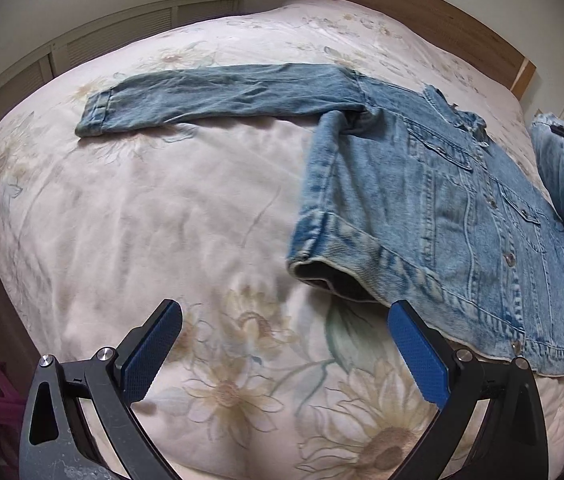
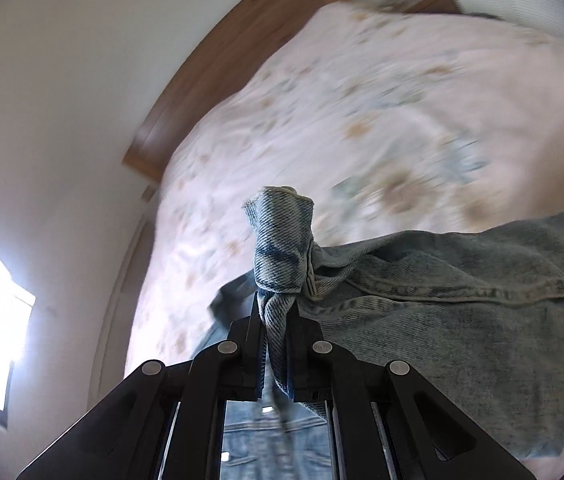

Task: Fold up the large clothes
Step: 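Carry the held sleeve across the jacket body and open the right tool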

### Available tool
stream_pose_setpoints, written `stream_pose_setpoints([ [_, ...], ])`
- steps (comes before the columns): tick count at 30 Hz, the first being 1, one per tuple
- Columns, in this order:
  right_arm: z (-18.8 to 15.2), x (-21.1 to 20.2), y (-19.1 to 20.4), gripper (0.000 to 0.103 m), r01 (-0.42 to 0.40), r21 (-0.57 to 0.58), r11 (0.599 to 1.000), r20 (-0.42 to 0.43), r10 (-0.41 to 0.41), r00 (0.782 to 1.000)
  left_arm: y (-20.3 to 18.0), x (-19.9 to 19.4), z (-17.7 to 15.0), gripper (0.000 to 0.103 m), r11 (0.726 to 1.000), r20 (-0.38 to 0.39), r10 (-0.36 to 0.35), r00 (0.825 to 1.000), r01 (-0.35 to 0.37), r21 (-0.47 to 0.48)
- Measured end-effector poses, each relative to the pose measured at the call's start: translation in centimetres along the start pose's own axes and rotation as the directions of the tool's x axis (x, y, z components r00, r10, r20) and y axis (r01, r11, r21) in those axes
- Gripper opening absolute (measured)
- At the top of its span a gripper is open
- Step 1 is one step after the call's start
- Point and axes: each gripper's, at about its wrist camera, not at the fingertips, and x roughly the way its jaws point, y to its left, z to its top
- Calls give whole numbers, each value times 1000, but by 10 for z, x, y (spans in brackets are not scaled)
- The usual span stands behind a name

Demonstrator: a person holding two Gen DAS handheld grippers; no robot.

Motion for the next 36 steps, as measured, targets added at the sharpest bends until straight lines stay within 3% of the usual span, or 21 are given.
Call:
stream_pose_setpoints([
  [6,-34,62,48,7,-71,-70,995,-91,64,994,20,5,5,101,999,1,22,1000,-22,-31],
  [11,-73,106,70,7,-75,-149,986,-175,49,983,32,9,5,101,998,-9,31,999,-32,-47],
  [19,-137,154,84,7,2,-329,944,-279,-100,955,37,16,-1,101,998,-34,32,999,-34,-60],
  [23,-161,167,94,9,52,-422,905,-282,-185,941,37,17,-4,101,998,-42,25,999,-27,-59],
  [28,-176,172,104,11,75,-479,875,-273,-229,935,36,18,-5,101,998,-47,24,999,-27,-60],
  [32,-199,180,106,11,115,-586,802,-265,-323,909,35,18,-3,101,997,-40,41,998,-43,-58],
  [36,-211,187,111,12,148,-645,750,-230,-375,898,37,18,0,101,996,-34,34,999,-36,-81],
])
